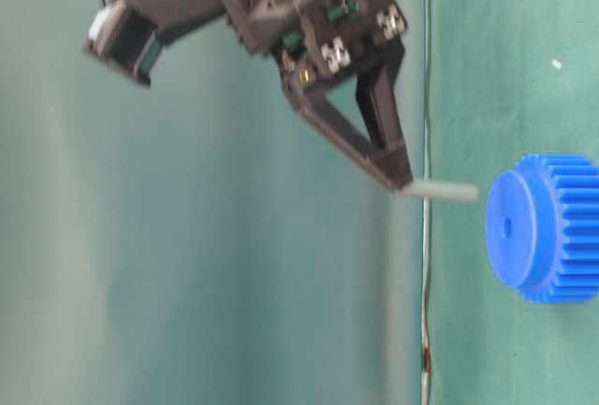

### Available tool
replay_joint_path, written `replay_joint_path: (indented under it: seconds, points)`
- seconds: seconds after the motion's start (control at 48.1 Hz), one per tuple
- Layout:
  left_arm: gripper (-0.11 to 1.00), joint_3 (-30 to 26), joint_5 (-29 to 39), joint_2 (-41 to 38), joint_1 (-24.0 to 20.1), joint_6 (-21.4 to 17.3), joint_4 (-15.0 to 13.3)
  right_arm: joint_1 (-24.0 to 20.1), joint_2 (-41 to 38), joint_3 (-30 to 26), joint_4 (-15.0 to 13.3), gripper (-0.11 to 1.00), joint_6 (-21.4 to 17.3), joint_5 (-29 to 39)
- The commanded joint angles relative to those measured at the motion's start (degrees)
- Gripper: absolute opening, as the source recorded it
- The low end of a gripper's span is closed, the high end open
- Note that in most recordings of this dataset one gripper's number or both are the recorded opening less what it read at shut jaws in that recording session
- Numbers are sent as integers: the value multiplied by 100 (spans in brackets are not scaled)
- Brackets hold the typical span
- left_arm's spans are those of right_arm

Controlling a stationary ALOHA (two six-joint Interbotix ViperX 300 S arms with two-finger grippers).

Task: Insert the shaft into the center hole of the gear.
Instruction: 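Lift the shaft with the right gripper and carry it over the gear's center hole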

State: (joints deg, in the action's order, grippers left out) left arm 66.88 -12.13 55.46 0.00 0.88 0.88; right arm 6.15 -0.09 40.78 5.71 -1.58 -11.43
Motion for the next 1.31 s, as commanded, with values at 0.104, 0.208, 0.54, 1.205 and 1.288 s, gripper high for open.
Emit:
replay_joint_path:
  seconds: [0.104, 0.208, 0.54, 1.205, 1.288]
  points:
    - [0, -141, -26, -44, 9, -9, 9, 9, -53, -343, -53, 16, 18, 35]
    - [0, -141, -26, -44, 18, -9, 18, 9, -53, -352, -53, 16, 9, 35]
    - [0, -141, -26, -44, 18, -9, 9, 9, -97, -360, -53, 16, 18, 9]
    - [0, -141, -26, -53, 18, -18, 18, 70, -589, -501, -35, 16, 0, -79]
    - [0, -141, -26, -53, 18, -18, 9, 97, -527, -510, -53, 16, 9, -79]
